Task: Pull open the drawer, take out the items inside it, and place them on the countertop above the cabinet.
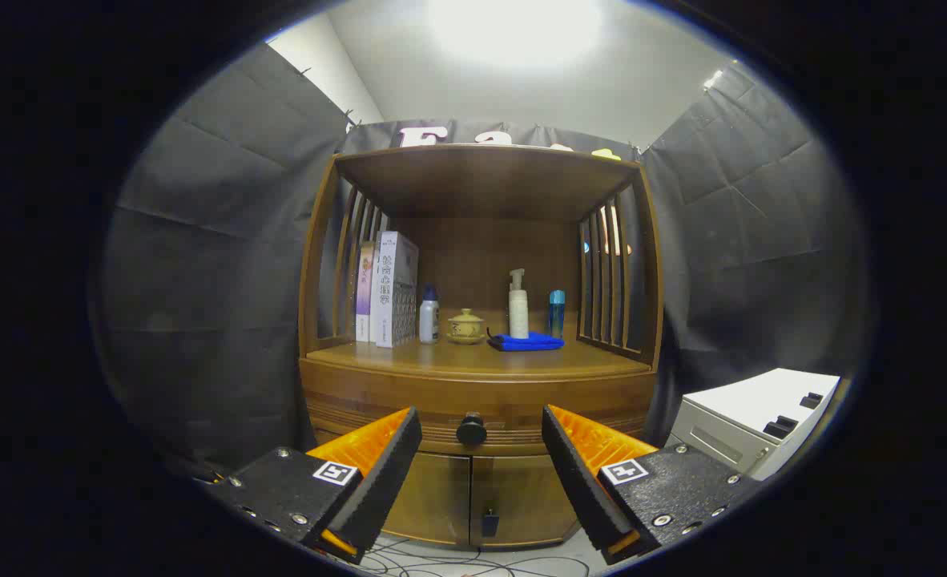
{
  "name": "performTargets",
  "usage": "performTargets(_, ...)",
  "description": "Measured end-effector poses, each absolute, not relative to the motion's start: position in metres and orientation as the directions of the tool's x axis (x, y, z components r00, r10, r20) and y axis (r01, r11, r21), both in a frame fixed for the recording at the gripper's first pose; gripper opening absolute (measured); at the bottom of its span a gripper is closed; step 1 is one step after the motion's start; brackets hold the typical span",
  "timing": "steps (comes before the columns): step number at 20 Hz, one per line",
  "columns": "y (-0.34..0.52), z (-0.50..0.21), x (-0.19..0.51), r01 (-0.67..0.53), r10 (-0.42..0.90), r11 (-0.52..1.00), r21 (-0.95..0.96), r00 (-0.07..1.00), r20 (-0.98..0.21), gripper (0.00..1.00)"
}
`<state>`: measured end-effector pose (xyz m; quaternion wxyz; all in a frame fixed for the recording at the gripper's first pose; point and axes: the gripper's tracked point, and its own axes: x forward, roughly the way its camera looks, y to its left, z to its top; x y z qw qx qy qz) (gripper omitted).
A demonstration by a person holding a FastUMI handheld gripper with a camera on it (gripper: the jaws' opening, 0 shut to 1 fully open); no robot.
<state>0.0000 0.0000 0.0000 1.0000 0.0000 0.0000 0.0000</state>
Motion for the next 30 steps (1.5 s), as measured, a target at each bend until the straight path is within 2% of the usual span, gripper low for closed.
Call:
performTargets(12, -0.003, -0.002, 0.000, -0.007, 0.007, 1.000, 0.018, 1.000, 0.011, 0.95)
performTargets(23, -0.003, -0.001, 0.010, 0.035, -0.036, 0.999, 0.021, 0.999, 0.014, 0.95)
performTargets(30, 0.007, 0.003, 0.072, 0.029, -0.028, 0.998, 0.060, 1.000, -0.012, 0.95)
